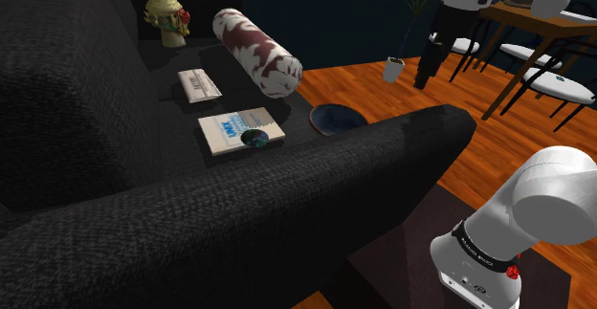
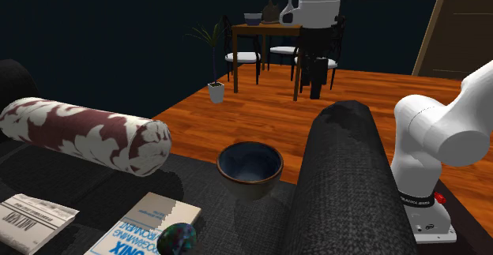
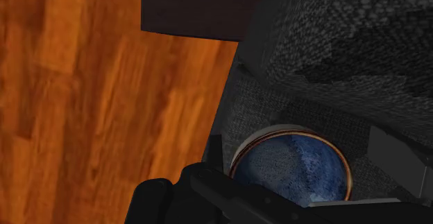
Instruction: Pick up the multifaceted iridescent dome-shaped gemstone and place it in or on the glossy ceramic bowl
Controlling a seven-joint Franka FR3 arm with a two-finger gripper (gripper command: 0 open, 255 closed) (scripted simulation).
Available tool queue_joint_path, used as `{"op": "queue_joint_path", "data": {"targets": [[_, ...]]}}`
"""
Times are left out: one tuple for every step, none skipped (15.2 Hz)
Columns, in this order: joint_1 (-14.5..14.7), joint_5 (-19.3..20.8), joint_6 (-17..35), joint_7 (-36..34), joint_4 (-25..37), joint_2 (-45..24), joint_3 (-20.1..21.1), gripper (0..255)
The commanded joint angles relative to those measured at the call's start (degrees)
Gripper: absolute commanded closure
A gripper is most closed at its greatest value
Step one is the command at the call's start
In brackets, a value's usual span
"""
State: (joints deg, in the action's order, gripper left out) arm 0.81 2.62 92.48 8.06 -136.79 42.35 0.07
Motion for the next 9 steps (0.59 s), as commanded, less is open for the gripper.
{"op": "queue_joint_path", "data": {"targets": [[0.0, 0.0, 0.0, 0.0, 0.0, 0.0, 0.0, 0], [0.3, -0.6, 1.5, -1.1, -0.4, -1.0, 0.9, 0], [0.6, -1.1, 3.0, -2.2, -0.7, -2.2, 1.7, 0], [1.0, -1.7, 4.5, -3.3, -0.9, -3.3, 2.6, 0], [1.3, -2.1, 6.0, -4.4, -1.0, -4.6, 3.4, 0], [1.5, -2.6, 7.5, -5.5, -1.1, -5.9, 4.3, 0], [1.8, -3.0, 9.0, -6.6, -1.1, -7.3, 5.1, 0], [2.1, -3.4, 10.5, -7.6, -1.0, -8.8, 6.0, 0], [2.3, -3.7, 12.0, -8.7, -0.8, -10.4, 6.8, 0]]}}
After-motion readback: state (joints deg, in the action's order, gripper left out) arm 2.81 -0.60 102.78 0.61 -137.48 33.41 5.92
